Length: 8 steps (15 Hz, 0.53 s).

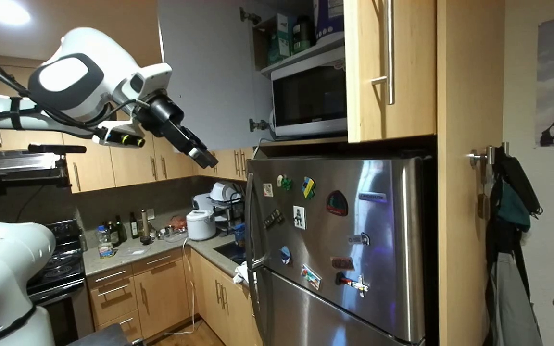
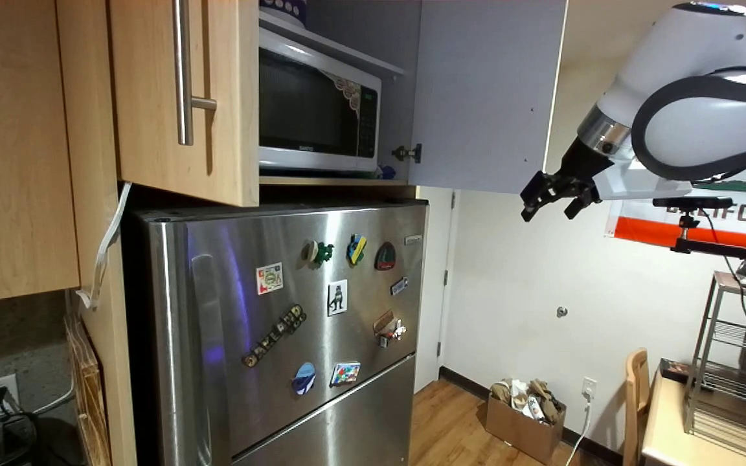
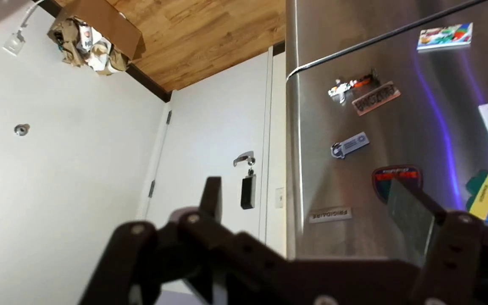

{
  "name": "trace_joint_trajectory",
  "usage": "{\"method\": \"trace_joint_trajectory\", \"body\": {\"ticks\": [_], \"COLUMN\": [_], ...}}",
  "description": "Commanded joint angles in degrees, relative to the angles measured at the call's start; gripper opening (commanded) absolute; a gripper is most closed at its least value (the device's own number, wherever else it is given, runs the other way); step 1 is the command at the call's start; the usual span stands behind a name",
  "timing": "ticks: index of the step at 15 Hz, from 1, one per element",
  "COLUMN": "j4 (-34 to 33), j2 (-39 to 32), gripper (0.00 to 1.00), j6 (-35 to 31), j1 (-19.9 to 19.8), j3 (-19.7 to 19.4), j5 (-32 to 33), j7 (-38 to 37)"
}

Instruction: Close the cupboard door on the right

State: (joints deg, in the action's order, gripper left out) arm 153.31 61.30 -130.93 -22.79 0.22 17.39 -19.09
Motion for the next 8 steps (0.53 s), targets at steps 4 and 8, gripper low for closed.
{"method": "trace_joint_trajectory", "body": {"ticks": [4, 8], "j4": [-2.2, -4.3], "j2": [-6.3, -8.6], "gripper": [1.0, 1.0], "j6": [-10.5, -14.7], "j1": [-9.6, -14.2], "j3": [-0.6, -2.2], "j5": [1.4, 0.5], "j7": [-4.1, -3.6]}}
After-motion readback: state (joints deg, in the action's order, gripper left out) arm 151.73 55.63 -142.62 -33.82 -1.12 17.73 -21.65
